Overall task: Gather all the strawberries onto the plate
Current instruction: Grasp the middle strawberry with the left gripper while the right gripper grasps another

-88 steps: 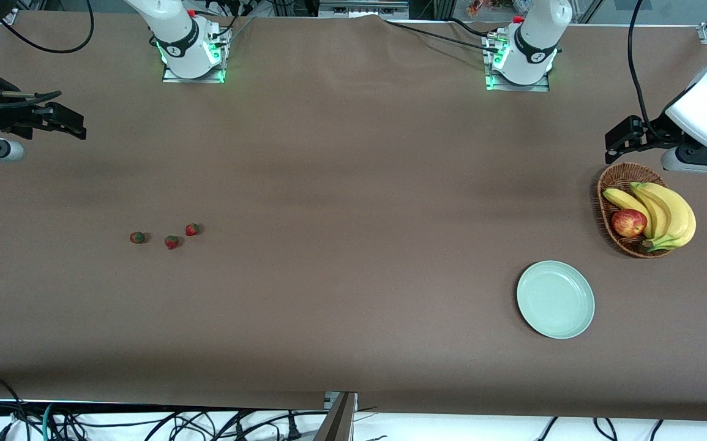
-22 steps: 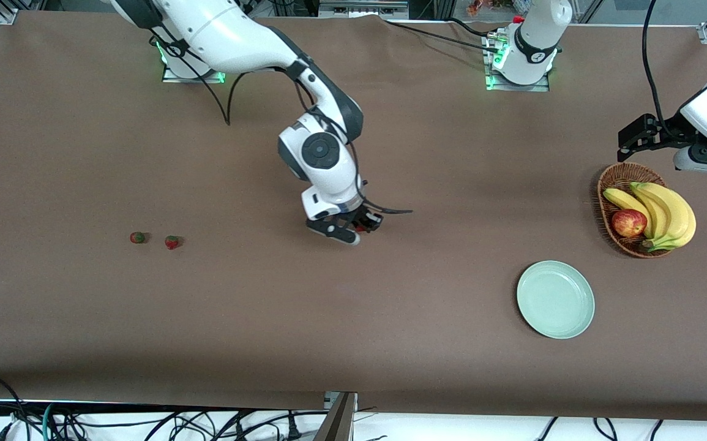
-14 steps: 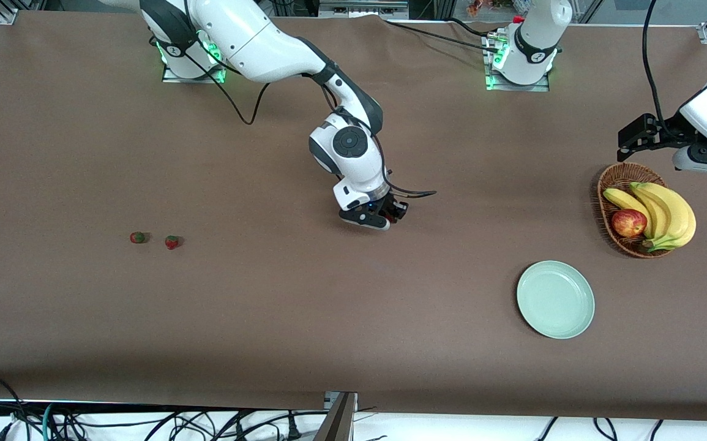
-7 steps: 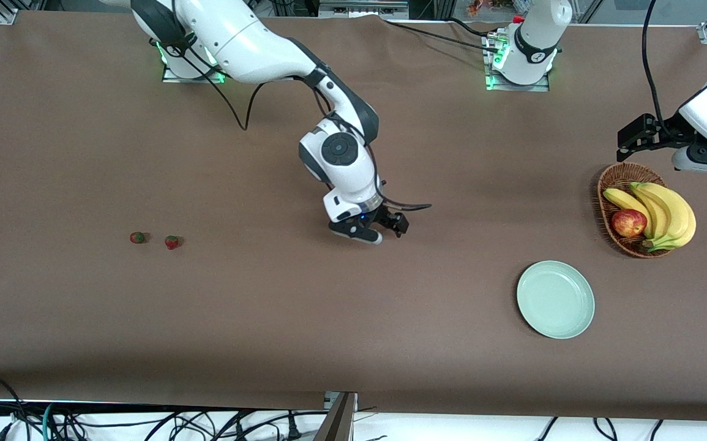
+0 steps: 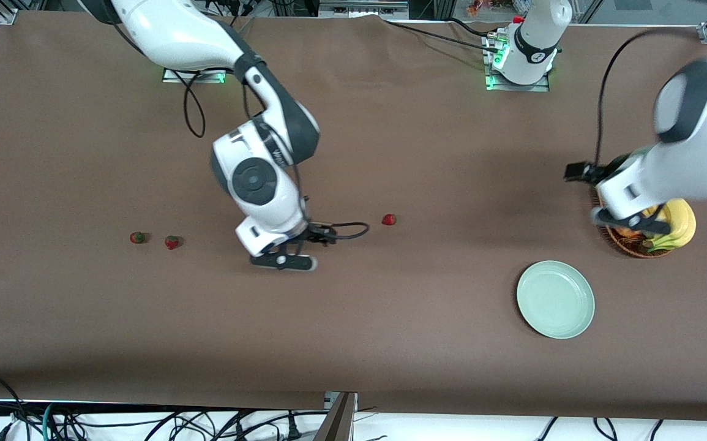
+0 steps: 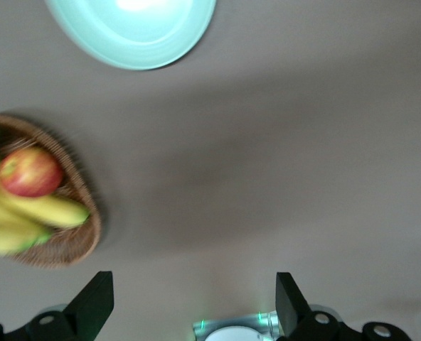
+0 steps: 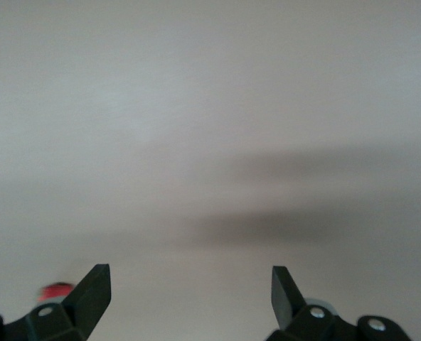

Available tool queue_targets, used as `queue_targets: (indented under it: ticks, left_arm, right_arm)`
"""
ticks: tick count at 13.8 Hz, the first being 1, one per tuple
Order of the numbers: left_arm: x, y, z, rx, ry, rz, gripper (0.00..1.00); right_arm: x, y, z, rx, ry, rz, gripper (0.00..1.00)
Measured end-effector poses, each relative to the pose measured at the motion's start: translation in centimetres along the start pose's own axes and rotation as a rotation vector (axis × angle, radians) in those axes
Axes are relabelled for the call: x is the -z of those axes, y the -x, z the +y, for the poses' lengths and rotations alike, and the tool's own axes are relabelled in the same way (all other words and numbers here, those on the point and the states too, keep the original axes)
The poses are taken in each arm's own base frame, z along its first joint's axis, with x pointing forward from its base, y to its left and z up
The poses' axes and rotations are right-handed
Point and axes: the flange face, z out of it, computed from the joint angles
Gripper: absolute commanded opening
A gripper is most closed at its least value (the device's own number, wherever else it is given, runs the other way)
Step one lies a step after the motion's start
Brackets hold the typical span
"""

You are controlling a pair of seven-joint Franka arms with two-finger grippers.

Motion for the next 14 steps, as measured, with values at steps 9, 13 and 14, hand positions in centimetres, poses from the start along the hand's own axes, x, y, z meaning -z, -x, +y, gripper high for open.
queue_targets:
  ticks: [9, 13, 14]
  left_arm:
    - [-11.6, -10.0, 20.6, 0.100, 0.065, 0.142, 1.00]
    - [-16.4, -10.1, 31.2, 0.244, 0.064, 0.216, 1.00]
    - [-17.6, -9.9, 33.0, 0.254, 0.054, 0.229, 1.00]
  right_arm:
    - [-0.8, -5.9, 21.0, 0.206, 0.254, -0.228, 1.00]
    - [-2.2, -6.8, 28.7, 0.154, 0.267, -0.285, 1.00]
    - [-2.4, -7.1, 30.8, 0.150, 0.258, -0.297, 1.00]
